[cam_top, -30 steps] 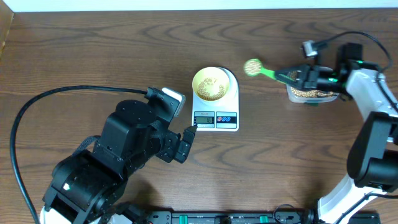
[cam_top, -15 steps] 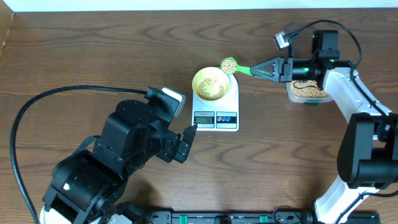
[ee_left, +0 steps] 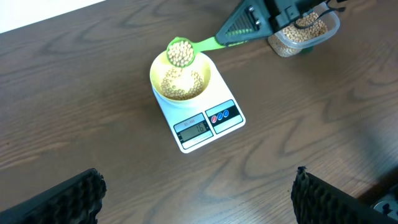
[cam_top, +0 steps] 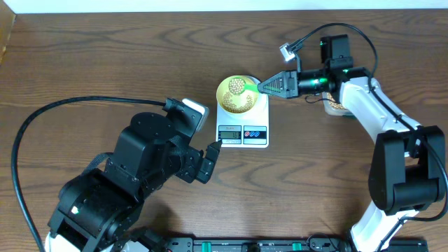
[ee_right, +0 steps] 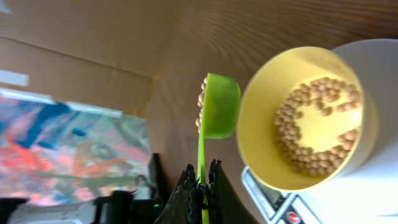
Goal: Scoop item into bowl and weigh 50g on scale
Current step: 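Carry the filled green scoop over the yellow bowl with the right gripper, then tip the scoop to pour soybeans into the yellow bowl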
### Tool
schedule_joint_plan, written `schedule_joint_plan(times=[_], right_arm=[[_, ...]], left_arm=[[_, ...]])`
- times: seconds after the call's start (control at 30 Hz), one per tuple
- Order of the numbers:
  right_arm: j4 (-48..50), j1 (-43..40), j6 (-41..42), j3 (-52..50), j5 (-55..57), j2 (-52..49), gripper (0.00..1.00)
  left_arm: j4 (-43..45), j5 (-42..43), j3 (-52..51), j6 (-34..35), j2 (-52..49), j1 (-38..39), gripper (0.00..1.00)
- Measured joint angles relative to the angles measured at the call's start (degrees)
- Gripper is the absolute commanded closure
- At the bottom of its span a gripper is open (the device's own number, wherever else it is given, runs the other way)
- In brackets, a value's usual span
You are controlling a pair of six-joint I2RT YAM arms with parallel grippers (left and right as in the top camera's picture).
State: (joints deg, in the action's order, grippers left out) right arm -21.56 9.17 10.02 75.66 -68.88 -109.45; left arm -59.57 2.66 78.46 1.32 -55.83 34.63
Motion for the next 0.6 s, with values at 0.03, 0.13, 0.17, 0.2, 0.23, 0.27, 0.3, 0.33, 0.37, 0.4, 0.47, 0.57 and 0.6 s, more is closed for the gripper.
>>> schedule_joint_plan(times=[0.03,0.13,0.17,0.2,0.23,0.27,0.3,0.33,0.37,0.4,0.47,0.57,0.6], right_arm=[[-0.02,0.22,0.02,0.00,0.94,0.00,0.99],[-0.02,1.29,-0.22,0.00,4.52,0.00,0.99],[-0.02,1.51,-0.48,0.00,5.62,0.00,0.99],[-0.04,1.75,-0.74,0.00,6.34,0.00,0.99],[-0.09,1.97,-1.18,0.00,7.39,0.00,0.99],[-0.09,2.14,-1.55,0.00,8.28,0.00,0.99],[-0.09,2.34,-1.77,0.00,9.20,0.00,0.99],[-0.11,2.54,-2.01,0.00,10.21,0.00,0.99],[-0.13,2.73,-2.25,0.00,11.23,0.00,0.99],[-0.13,2.82,-2.43,0.00,11.87,0.00,0.99],[-0.35,3.08,-2.86,0.00,13.31,0.00,0.99],[-1.27,3.21,-3.50,0.00,15.52,0.00,0.99],[-1.81,3.26,-3.82,0.00,16.31,0.00,0.99]], left_arm=[[0.00,0.00,0.00,0.00,0.02,0.00,0.02],[0.00,0.00,0.00,0.00,0.00,0.00,0.02],[0.00,0.00,0.00,0.00,0.02,0.00,0.02],[0.00,0.00,0.00,0.00,0.02,0.00,0.02],[0.00,0.00,0.00,0.00,0.02,0.00,0.02],[0.00,0.00,0.00,0.00,0.02,0.00,0.02],[0.00,0.00,0.00,0.00,0.00,0.00,0.02],[0.00,0.00,0.00,0.00,0.02,0.00,0.02],[0.00,0.00,0.00,0.00,0.02,0.00,0.02],[0.00,0.00,0.00,0.00,0.00,0.00,0.02],[0.00,0.00,0.00,0.00,0.00,0.00,0.02],[0.00,0.00,0.00,0.00,0.00,0.00,0.02],[0.00,0.00,0.00,0.00,0.02,0.00,0.02]])
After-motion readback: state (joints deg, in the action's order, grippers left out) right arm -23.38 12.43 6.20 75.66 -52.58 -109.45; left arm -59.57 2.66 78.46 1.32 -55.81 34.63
